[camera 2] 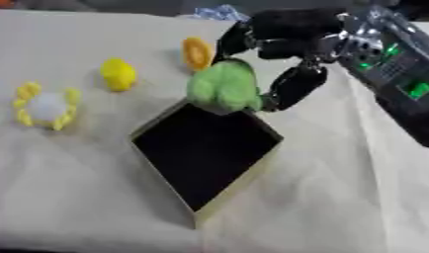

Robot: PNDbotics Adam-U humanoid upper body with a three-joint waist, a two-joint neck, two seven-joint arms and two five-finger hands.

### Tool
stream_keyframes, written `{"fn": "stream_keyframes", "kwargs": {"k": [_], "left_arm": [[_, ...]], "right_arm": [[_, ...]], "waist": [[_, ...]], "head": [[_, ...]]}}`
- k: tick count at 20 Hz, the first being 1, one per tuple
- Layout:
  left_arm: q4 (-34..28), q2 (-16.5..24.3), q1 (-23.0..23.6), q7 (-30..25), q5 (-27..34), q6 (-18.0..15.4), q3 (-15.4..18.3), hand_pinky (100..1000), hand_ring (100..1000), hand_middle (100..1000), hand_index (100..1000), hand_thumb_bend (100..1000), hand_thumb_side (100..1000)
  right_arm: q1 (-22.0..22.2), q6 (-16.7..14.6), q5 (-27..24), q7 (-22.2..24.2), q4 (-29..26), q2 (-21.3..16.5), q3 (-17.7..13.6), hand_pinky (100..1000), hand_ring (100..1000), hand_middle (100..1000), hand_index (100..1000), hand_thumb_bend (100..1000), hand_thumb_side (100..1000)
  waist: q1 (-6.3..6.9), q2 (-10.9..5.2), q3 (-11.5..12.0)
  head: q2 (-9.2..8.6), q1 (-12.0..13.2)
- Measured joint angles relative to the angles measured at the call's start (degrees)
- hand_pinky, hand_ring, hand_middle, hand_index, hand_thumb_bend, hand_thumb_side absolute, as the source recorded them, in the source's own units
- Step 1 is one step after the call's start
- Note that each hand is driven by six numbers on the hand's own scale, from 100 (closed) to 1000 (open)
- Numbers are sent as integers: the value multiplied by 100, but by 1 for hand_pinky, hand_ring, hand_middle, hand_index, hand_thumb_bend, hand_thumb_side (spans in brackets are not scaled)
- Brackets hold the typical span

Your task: Pick up objects on the table and place them in the box.

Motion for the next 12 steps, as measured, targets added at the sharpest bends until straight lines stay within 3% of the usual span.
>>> {"fn": "stream_keyframes", "kwargs": {"k": [4,9,12], "left_arm": [[0,0,-8,-9,2,5,-10,827,700,629,805,134,704],[-1,0,-18,-23,2,0,-11,827,700,629,805,133,706],[-1,0,-18,-24,2,0,-11,827,701,630,804,134,706]], "right_arm": [[4,35,169,62,192,192,108,857,804,592,758,253,100],[44,61,517,335,444,386,274,905,943,812,905,323,320],[39,-107,687,548,458,386,290,920,968,849,935,323,367]], "waist": [[22,0,44],[19,21,71],[6,21,70]], "head": [[0,-27],[0,-39],[0,-24]]}}
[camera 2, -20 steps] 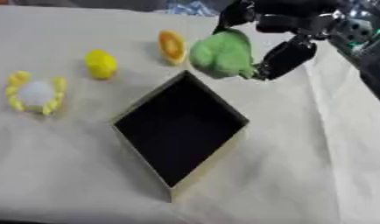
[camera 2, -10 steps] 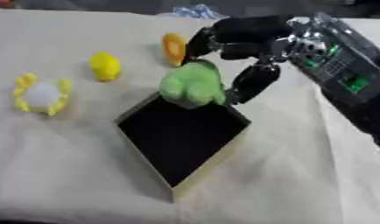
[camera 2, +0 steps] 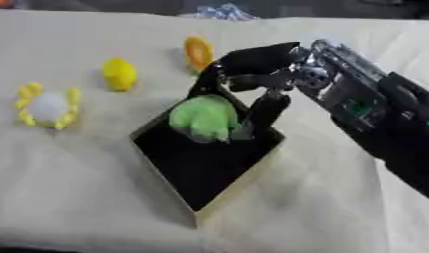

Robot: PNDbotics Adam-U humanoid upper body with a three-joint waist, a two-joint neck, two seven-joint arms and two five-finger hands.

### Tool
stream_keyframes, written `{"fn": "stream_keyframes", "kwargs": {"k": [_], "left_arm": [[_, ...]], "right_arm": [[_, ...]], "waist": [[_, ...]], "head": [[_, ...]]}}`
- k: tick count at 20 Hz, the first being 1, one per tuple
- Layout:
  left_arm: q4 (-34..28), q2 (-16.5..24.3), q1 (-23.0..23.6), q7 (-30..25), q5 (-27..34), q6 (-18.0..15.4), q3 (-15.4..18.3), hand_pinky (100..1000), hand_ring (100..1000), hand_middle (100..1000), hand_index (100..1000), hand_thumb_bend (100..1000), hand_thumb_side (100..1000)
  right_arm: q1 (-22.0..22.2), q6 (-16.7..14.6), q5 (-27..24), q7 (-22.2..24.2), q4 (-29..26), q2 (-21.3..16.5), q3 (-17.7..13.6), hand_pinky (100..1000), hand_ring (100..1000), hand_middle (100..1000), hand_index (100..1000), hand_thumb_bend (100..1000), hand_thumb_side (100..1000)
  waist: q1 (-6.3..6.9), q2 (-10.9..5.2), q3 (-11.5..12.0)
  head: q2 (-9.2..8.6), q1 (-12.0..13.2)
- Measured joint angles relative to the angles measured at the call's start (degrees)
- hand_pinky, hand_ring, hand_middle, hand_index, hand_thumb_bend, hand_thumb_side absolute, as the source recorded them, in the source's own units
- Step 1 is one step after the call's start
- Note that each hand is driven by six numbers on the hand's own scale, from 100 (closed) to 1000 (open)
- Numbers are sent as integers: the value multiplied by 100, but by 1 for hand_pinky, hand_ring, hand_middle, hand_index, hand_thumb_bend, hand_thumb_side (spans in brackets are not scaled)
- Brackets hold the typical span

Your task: Pick up objects on the table and place them in the box.

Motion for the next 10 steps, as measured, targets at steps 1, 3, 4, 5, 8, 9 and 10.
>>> {"fn": "stream_keyframes", "kwargs": {"k": [1,3,4,5,8,9,10], "left_arm": [[0,0,0,0,0,0,0,827,701,630,804,135,706],[0,0,0,-1,0,0,0,827,702,630,804,136,705],[0,0,0,-1,0,0,0,827,702,630,805,136,705],[0,0,0,-2,0,0,0,826,702,630,804,137,705],[0,0,0,-2,0,-1,0,826,703,630,805,139,704],[0,0,0,-2,0,-1,0,826,703,631,805,140,703],[0,0,0,-2,0,-1,0,826,703,631,805,140,702]], "right_arm": [[-11,-69,16,70,0,0,0,919,967,848,934,324,367],[-51,-211,16,179,0,0,-25,919,968,851,935,329,365],[-53,-280,15,221,3,0,-47,919,969,852,936,329,364],[-55,-335,14,244,13,-1,-67,918,968,852,936,329,364],[-83,-441,8,262,46,-1,-136,917,966,853,937,344,346],[-96,-456,3,258,56,-1,-162,917,966,854,938,356,329],[-97,-470,-7,252,57,-1,-194,917,965,854,938,364,321]], "waist": [[-8,0,-2],[-26,0,-4],[-30,-1,-4],[-30,-1,-4],[-36,-6,-4],[-42,-8,-4],[-47,-9,-4]], "head": [[0,4],[0,9],[0,11],[0,15],[0,27],[0,29],[0,32]]}}
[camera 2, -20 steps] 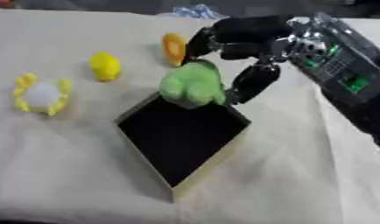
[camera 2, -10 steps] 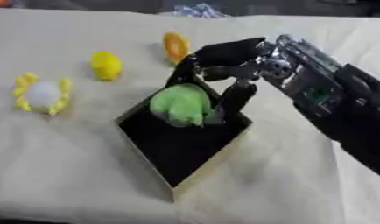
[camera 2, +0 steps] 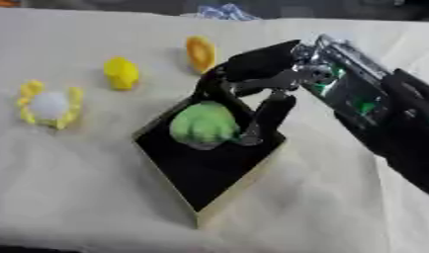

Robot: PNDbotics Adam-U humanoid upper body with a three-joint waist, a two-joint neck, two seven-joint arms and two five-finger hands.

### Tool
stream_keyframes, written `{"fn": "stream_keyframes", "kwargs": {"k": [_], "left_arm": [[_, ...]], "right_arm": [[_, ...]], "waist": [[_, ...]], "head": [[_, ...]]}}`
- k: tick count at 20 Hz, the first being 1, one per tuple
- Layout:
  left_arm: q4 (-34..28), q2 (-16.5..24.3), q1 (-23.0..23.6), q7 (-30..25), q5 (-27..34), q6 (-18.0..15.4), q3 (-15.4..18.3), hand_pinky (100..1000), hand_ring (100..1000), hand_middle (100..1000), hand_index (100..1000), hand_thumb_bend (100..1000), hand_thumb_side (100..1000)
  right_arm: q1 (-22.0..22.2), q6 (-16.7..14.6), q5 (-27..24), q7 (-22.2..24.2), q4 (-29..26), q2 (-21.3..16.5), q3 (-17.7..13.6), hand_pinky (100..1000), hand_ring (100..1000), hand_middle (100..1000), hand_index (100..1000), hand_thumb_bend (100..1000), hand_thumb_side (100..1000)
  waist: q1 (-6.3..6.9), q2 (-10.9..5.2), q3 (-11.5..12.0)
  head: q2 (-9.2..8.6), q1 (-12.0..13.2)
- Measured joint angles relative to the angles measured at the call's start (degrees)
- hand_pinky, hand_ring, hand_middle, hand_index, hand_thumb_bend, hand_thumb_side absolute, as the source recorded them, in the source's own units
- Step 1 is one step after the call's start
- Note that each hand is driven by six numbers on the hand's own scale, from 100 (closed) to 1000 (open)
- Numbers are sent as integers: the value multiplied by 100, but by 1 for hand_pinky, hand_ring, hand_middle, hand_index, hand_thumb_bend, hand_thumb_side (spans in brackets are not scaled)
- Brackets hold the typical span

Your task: Pick up objects on the table and place them in the box.

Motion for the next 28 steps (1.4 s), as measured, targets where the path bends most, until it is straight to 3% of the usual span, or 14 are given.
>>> {"fn": "stream_keyframes", "kwargs": {"k": [7,9,10,11,12,15,20,24,28], "left_arm": [[0,0,0,-1,0,-1,0,825,704,631,805,141,699],[0,0,-1,-1,0,-1,0,825,704,631,805,140,694],[0,1,-7,-1,-2,-2,0,824,704,631,805,140,690],[0,4,-23,-1,-4,-2,0,824,704,632,805,140,689],[0,12,-42,-1,-12,-2,0,824,705,633,805,140,682],[4,170,-134,2,-69,1,-3,823,707,637,809,136,647],[179,799,-438,-188,-410,-23,-159,819,719,662,825,176,560],[482,1399,-716,-538,-784,-54,-406,817,732,679,845,237,565],[922,1968,-1034,-894,-1142,23,-801,822,761,722,871,309,610]], "right_arm": [[-4,4,-57,-105,-20,-30,-271,906,941,822,917,364,305],[-1,73,-89,-193,-40,-63,-393,899,921,792,893,270,319],[5,130,-123,-253,-40,-70,-489,897,915,784,883,167,346],[8,196,-153,-325,-40,-83,-598,897,915,782,883,236,332],[18,262,-179,-398,-40,-103,-712,895,908,767,872,175,337],[129,497,-257,-641,-40,-165,-1096,895,900,748,860,100,323],[438,955,-374,-1103,-236,-264,-1818,897,894,728,851,100,308],[691,1337,-424,-1486,-540,-276,-2192,898,892,717,845,100,291],[871,1693,-455,-1844,-851,-252,-2400,897,890,709,841,100,283]], "waist": [[-17,-31,-4],[-17,-33,-7],[-16,-34,-9],[-14,-34,-10],[-11,-34,-11],[5,-34,-25],[100,-18,12],[118,5,9],[155,5,6]], "head": [[0,28],[0,43],[0,50],[0,53],[0,58],[0,91],[0,27],[0,-175],[1,-225]]}}
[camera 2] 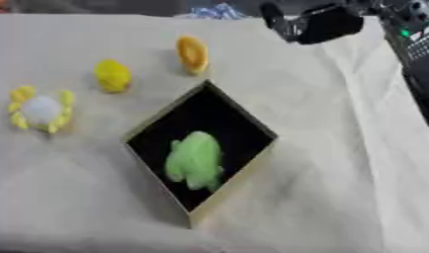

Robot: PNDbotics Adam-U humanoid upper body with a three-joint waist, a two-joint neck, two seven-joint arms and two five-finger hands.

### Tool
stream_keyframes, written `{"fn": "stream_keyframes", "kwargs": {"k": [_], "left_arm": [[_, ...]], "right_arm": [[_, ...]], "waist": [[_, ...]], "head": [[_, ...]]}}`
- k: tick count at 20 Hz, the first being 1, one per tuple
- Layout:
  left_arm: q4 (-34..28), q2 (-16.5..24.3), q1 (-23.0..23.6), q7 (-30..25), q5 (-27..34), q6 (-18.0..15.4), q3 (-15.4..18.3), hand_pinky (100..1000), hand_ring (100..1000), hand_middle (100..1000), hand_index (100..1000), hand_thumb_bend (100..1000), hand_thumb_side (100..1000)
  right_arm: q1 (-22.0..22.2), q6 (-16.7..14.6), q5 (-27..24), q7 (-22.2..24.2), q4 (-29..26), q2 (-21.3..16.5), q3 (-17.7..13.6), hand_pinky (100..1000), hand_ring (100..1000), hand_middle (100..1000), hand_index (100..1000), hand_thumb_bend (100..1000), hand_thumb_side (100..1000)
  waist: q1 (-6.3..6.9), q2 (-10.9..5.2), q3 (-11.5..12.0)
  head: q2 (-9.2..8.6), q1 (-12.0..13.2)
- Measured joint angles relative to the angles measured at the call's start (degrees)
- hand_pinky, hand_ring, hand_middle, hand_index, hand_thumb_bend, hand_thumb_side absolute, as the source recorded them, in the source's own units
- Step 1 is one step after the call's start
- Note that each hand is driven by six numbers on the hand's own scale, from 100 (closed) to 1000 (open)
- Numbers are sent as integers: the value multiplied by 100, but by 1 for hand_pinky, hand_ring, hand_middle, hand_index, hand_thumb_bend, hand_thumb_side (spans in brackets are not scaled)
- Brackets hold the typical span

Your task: Pick up objects on the table and place them in the box.

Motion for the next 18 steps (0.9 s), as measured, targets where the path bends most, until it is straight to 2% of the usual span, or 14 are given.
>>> {"fn": "stream_keyframes", "kwargs": {"k": [6,8,11,12,14,15,18], "left_arm": [[894,902,-637,-574,-569,136,-880,832,793,771,897,420,586],[1194,1206,-847,-762,-759,68,-1183,832,793,771,897,420,586],[1643,1583,-1076,-1052,-1054,-151,-1444,832,793,771,897,420,586],[1770,1635,-1116,-1150,-1149,-242,-1462,846,815,797,918,512,571],[2009,1719,-1182,-1353,-1355,-434,-1509,854,826,805,917,590,531],[2137,1776,-1232,-1455,-1455,-533,-1584,855,827,807,918,576,549],[2573,1890,-1430,-1761,-1762,-835,-1947,860,837,819,922,619,511]], "right_arm": [[170,331,9,-572,-275,86,-68,896,888,705,838,100,273],[200,372,32,-750,-297,133,-68,896,888,705,838,100,273],[200,396,57,-922,-318,189,-62,896,888,705,838,100,273],[200,397,65,-950,-318,201,-56,896,886,699,834,100,270],[198,412,71,-1001,-319,235,-47,895,885,697,832,100,280],[196,422,71,-1022,-319,261,-45,894,884,697,832,100,277],[194,458,73,-1082,-319,297,-44,893,882,693,830,100,278]], "waist": [[54,-40,-97],[59,-78,-140],[40,-87,-166],[37,-88,-166],[57,-91,-211],[71,-91,-250],[84,-91,-239]], "head": [[0,20],[0,22],[0,32],[0,36],[0,50],[0,68],[0,107]]}}
